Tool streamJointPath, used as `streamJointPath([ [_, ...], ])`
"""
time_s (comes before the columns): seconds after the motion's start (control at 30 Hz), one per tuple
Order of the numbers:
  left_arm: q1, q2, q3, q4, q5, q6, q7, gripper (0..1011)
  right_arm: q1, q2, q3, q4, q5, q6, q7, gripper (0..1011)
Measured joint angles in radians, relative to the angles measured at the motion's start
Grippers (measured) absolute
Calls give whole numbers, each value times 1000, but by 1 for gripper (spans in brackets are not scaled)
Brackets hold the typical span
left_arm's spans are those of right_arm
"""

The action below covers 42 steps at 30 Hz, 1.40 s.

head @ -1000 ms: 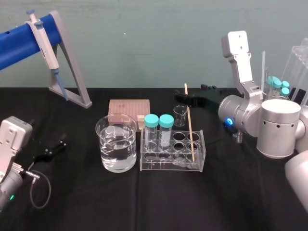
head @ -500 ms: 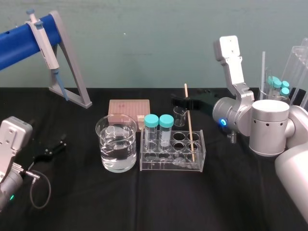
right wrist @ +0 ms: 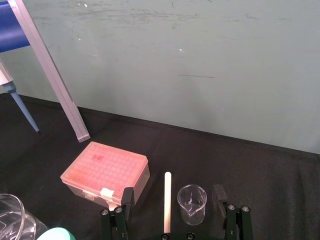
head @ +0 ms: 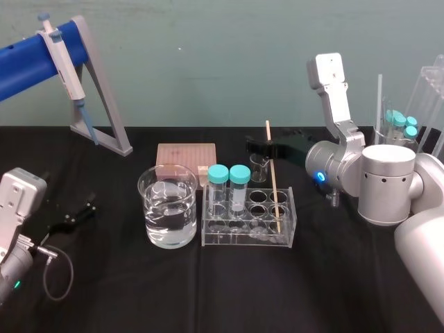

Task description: Hold the thermometer with one hand and immerse one end into the beaker, then reinsert it into the test tube rack.

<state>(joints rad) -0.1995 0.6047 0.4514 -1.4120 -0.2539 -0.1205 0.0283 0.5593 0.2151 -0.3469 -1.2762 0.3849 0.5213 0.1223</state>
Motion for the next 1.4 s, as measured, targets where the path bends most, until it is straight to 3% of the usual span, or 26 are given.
streamJointPath([
  [0.13, 0, 0, 0, 0, 0, 0, 0, 1004, 0, 0, 0, -1, 0, 0, 0, 995],
  [0.3, 0, 0, 0, 0, 0, 0, 0, 1004, 0, 1, -1, -2, 1, 1, -1, 907],
  [1.2, 0, 0, 0, 0, 0, 0, 0, 1004, -1, 1, -2, -4, 2, 2, -3, 65],
  [1.4, 0, 0, 0, 0, 0, 0, 0, 1004, -1, 1, -2, -4, 2, 2, -3, 53],
])
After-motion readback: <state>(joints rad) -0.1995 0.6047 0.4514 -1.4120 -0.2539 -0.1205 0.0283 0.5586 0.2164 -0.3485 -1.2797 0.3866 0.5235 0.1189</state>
